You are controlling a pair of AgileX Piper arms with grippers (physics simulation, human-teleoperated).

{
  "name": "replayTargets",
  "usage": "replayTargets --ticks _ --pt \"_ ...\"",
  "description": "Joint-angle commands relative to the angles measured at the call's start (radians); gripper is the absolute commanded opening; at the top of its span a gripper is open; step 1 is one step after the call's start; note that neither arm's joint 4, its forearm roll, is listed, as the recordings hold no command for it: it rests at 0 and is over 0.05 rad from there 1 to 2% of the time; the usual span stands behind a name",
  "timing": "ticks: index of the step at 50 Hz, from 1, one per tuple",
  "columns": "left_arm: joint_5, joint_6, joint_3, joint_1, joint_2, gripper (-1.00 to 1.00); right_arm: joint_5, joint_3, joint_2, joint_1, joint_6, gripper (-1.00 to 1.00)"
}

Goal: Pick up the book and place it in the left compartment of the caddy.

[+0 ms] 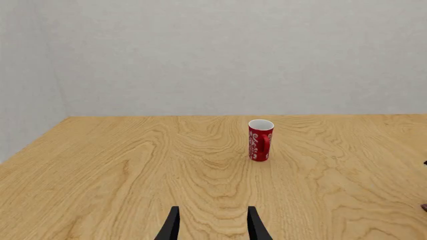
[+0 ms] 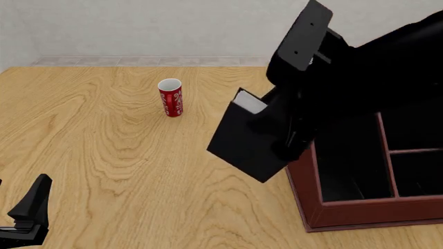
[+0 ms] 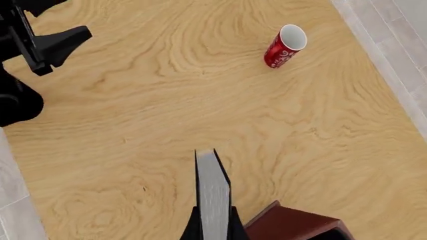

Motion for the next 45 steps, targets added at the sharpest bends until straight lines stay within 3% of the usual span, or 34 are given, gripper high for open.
replayTargets --ticks 1,3,5,9,12,14,30,45 --pt "0.004 0.000 0.001 -0.001 -0.005 1.00 0.114 -0.056 -0.055 0.008 0.175 -1.00" --pt "0.004 0.000 0.001 -0.001 -0.005 1.00 0.123 -0.054 -0.063 0.013 0.212 -1.00" --pt "0.004 0.000 0.001 -0.001 -0.005 1.00 0.129 -0.043 -0.075 0.003 0.204 -1.00" --pt "0.004 0.000 0.001 -0.001 -0.005 1.00 0.158 -0.048 -0.089 0.007 0.269 -1.00" --pt "0.004 0.000 0.001 -0.001 -0.005 1.00 0.200 -0.059 -0.107 -0.030 0.264 -1.00" --pt "0.004 0.000 0.001 -0.001 -0.005 1.00 0.220 -0.070 -0.118 -0.027 0.322 -1.00" --pt "0.004 0.001 0.001 -0.001 -0.004 1.00 0.227 -0.002 -0.198 -0.010 0.490 -1.00" --pt "0.004 0.000 0.001 -0.001 -0.005 1.00 0.227 0.074 -0.268 -0.090 0.489 -1.00"
